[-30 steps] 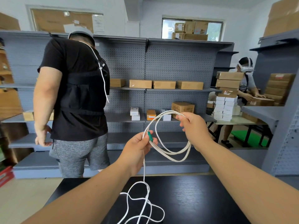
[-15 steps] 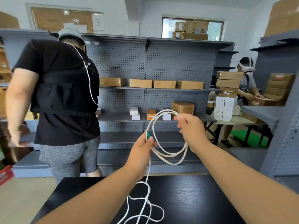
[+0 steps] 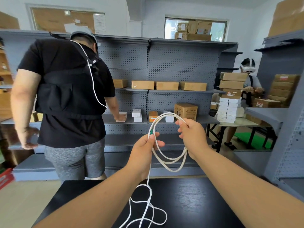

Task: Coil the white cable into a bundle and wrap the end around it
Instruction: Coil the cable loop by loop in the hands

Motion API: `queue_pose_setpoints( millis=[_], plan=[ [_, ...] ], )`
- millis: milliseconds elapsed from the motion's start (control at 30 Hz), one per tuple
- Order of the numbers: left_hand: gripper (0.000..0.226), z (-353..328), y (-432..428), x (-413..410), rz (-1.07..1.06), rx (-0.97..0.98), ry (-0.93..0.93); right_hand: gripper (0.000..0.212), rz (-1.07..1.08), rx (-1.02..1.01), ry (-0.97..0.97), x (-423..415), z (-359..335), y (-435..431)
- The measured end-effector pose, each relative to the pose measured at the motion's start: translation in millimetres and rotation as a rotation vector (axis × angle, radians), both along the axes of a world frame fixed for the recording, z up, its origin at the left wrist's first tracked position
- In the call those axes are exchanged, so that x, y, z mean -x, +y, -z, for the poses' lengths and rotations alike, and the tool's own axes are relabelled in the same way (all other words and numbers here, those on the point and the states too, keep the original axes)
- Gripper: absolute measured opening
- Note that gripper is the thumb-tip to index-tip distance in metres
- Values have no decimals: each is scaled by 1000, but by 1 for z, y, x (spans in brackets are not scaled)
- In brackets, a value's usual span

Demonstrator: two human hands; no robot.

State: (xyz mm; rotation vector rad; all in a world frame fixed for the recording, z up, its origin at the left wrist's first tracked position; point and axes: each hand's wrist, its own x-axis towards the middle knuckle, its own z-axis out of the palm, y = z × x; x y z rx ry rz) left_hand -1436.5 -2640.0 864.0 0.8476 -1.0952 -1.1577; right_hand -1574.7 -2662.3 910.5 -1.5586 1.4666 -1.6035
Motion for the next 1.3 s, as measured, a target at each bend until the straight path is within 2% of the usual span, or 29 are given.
queue_pose_setpoints(
  millis=[200, 300, 400, 533, 700, 867, 1067, 1200, 1300],
  plan=[
    [26, -6, -1, -4, 33, 11, 40, 27, -80, -100, -183, 2, 14, -4],
    [27, -11, -1, -9, -10, 27, -58, 19, -183, -190, -167, 5, 15, -2],
    [28, -18, -4, -15, -24, 53, -188, 18, -286, -221, -11, 12, 12, -2],
    [26, -24, -5, -22, 18, 75, -387, 40, -329, -142, 195, 12, 3, -1],
    [25, -34, -8, -29, 26, 139, -774, 37, -380, -15, 531, 9, -10, 4],
    [26, -39, -13, -32, 113, 142, -880, 35, -378, 77, 862, 7, -15, 3],
    [26, -44, -15, -36, 211, 119, -1035, 23, -391, 74, 979, 7, -14, 1],
    [26, -46, -14, -36, 228, 122, -1123, 25, -356, 99, 1111, 6, -15, 0],
    [25, -46, -15, -35, 220, 139, -1182, 25, -349, 98, 1123, 6, -15, 0]
  ],
)
